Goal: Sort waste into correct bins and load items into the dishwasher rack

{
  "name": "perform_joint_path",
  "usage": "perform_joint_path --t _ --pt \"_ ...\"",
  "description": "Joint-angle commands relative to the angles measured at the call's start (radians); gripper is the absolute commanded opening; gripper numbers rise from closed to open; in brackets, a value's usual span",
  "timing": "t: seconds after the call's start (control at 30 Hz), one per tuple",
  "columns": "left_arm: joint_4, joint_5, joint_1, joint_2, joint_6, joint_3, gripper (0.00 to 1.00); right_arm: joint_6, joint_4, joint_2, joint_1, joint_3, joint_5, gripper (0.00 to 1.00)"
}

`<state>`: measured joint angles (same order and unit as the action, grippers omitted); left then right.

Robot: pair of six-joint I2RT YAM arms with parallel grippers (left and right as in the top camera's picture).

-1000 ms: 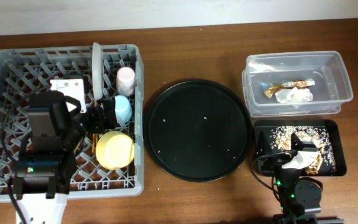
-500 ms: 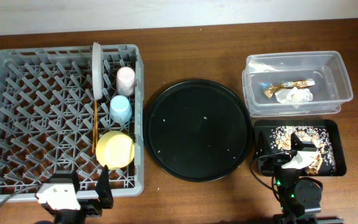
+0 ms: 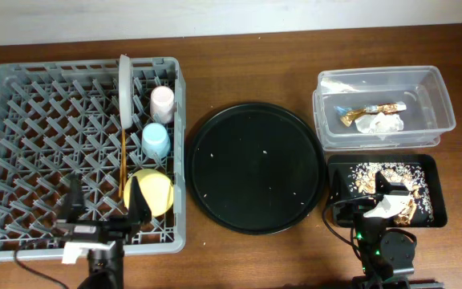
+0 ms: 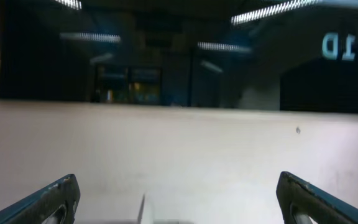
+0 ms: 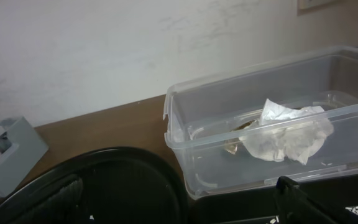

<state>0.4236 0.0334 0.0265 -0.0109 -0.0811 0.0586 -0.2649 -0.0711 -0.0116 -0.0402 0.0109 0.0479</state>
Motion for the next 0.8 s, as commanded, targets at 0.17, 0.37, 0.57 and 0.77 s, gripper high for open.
perform_joint_path --t 0.17,0.37,0.57,0.77 --pt "-0.473 -0.110 -0.002 0.005 -0.031 -0.050 0.99 0.002 -0.008 0.006 -0.005 -0.005 0.002 0.99" --pt "-0.501 -0.109 -0.002 0.006 0.007 -0.050 0.99 0.002 -0.008 0.006 -0.005 -0.005 0.002 0.99" --pt "-0.501 -0.109 -0.003 0.005 0.007 -0.050 0.99 0.002 -0.008 0.006 -0.005 -0.005 0.002 0.99" --pt "-0.501 -0.109 -0.003 0.005 0.007 -0.050 0.99 0.002 -0.008 0.006 -0.005 -0.005 0.002 0.99"
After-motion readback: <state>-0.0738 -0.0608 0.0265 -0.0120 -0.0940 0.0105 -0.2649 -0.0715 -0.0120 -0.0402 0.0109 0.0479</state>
